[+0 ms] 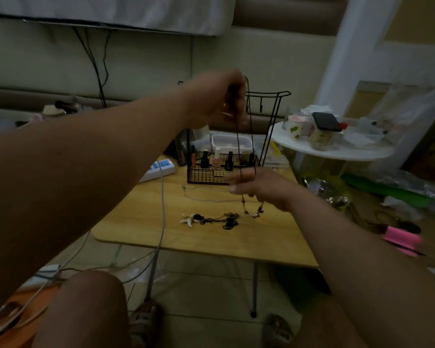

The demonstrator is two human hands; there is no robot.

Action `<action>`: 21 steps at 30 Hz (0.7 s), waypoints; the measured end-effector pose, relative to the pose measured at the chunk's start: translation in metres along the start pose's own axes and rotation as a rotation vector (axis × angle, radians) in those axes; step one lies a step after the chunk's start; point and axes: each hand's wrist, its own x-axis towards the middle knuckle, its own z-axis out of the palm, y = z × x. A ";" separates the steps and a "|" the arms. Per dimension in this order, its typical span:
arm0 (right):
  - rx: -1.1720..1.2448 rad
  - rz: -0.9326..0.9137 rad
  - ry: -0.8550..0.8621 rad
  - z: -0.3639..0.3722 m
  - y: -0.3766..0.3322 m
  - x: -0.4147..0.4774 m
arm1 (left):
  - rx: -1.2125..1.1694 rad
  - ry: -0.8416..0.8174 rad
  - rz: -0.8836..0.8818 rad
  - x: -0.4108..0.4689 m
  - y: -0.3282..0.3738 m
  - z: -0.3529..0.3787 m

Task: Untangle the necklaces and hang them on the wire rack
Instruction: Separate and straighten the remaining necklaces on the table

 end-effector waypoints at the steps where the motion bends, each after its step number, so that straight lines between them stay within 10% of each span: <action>1: -0.015 0.018 -0.009 0.002 0.008 0.004 | -0.067 0.035 0.014 0.001 0.002 -0.004; 10: 0.395 0.221 0.007 -0.008 0.086 0.007 | -0.412 0.522 -0.136 -0.002 -0.067 -0.056; 21: 0.371 0.500 0.269 -0.027 0.111 0.026 | 0.165 0.689 -0.508 -0.008 -0.217 -0.049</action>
